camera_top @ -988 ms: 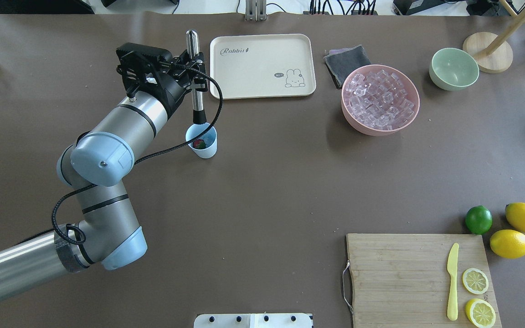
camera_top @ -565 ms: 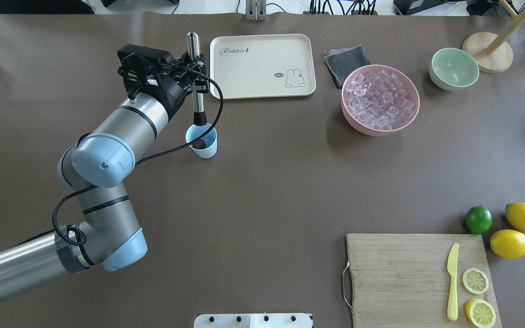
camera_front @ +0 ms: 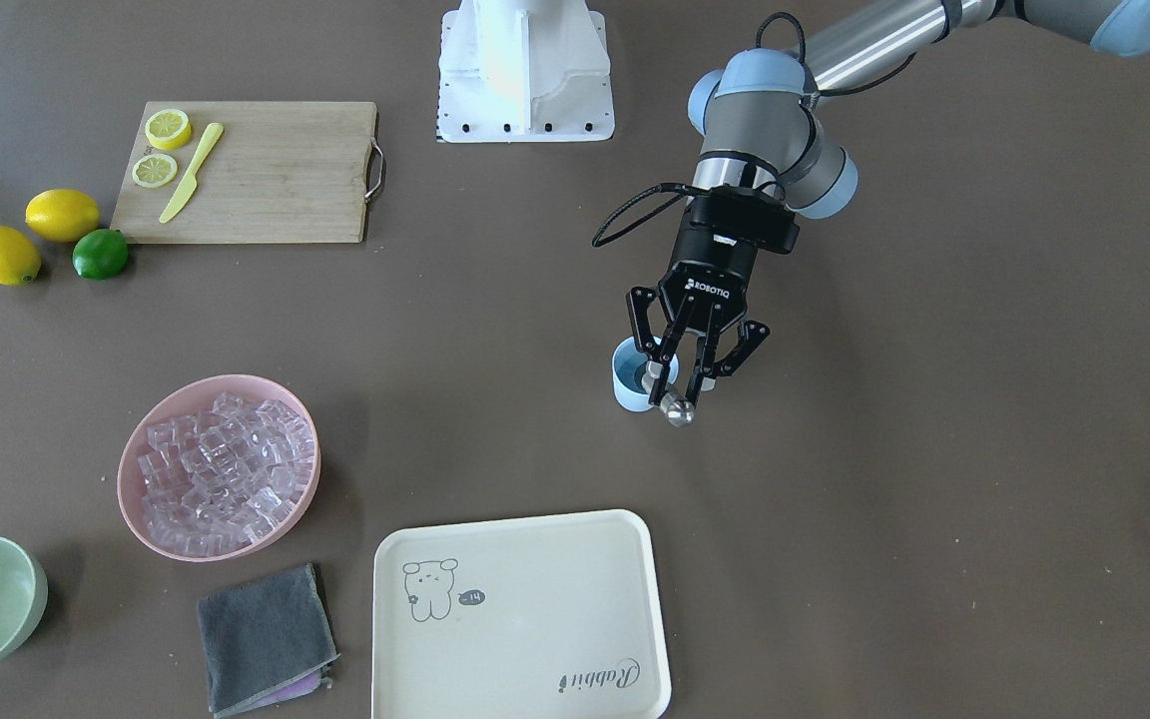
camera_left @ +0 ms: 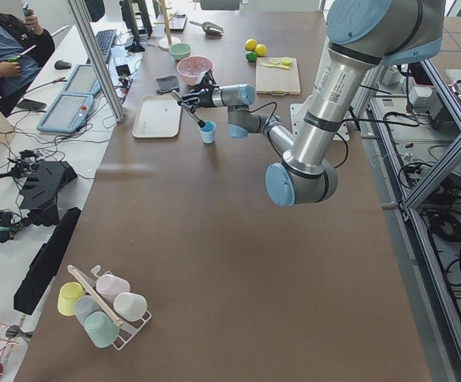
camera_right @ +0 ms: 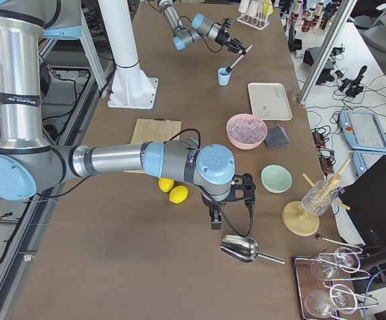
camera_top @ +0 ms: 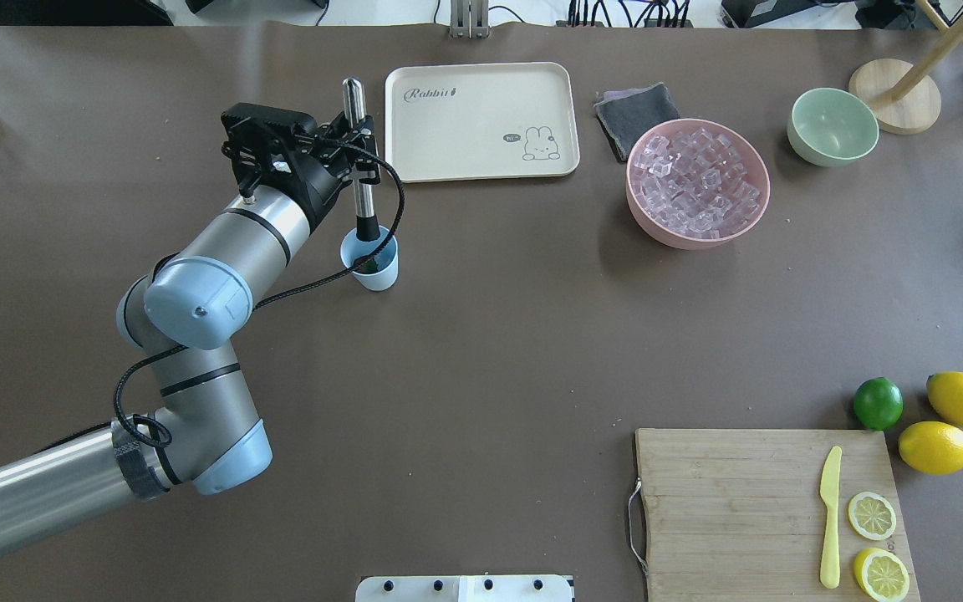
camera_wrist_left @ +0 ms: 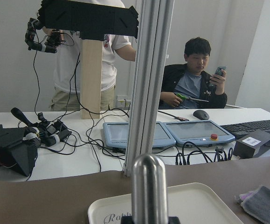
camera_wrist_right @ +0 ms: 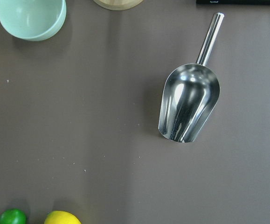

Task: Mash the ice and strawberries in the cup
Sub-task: 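Press the pestle up and down inside the cup with the left gripper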

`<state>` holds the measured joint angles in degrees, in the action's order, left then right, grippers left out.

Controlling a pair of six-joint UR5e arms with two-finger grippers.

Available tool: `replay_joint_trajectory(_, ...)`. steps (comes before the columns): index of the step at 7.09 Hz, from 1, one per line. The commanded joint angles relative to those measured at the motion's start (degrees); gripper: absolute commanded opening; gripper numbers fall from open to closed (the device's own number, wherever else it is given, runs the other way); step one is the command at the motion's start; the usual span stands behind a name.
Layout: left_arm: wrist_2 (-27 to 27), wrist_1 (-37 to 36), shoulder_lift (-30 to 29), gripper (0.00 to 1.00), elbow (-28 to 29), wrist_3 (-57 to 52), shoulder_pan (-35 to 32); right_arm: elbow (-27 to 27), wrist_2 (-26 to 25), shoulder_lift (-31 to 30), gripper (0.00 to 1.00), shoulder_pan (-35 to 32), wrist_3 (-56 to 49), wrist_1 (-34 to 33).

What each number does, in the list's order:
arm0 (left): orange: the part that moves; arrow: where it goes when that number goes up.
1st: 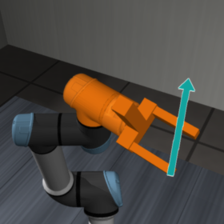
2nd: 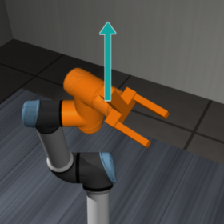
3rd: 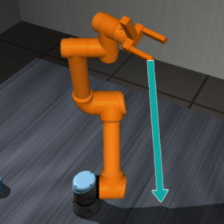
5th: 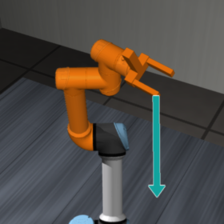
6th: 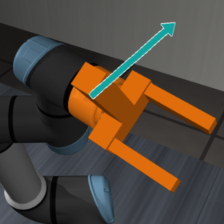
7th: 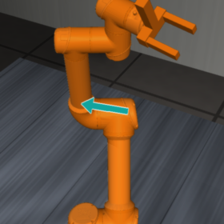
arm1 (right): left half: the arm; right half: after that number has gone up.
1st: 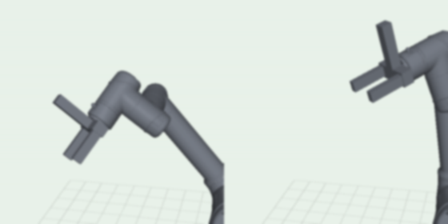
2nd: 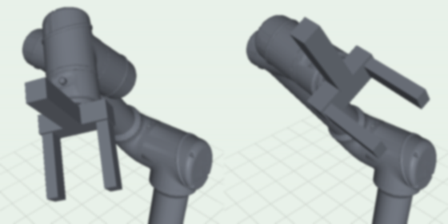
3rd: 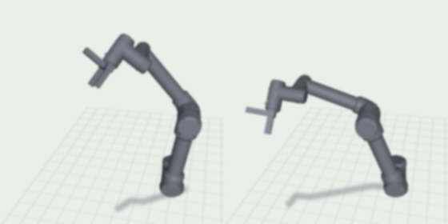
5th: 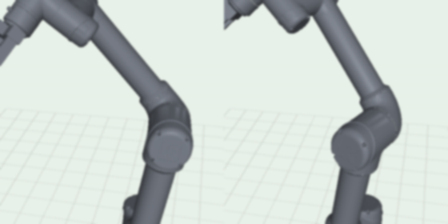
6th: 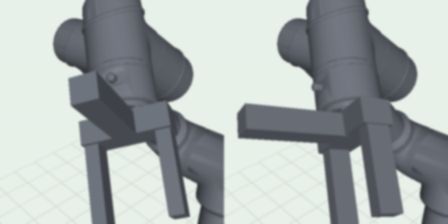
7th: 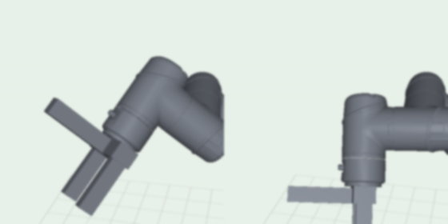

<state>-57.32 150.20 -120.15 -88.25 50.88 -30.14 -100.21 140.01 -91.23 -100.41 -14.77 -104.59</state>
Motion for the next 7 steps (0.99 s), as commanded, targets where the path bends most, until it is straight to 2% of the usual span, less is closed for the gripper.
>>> replay_joint_trajectory(1, -0.07, 0.45, -0.08, 0.25, -0.07, -0.16, 0.52, 0.01, 0.00, 0.00, 0.99, 0.04, 0.00, 0.00)
replay_joint_trajectory(5, 0.02, 2.02, 0.71, 0.24, 0.80, 0.36, 1.31, 0.10, 0.09, 0.17, 0.99, 0.04, 0.00, 0.00)
replay_joint_trajectory(7, -0.59, 1.42, 0.53, 0.24, -2.16, -0.60, 0.35, 0.01, 0.18, 0.26, 0.99, -0.05, 0.00, 0.00)
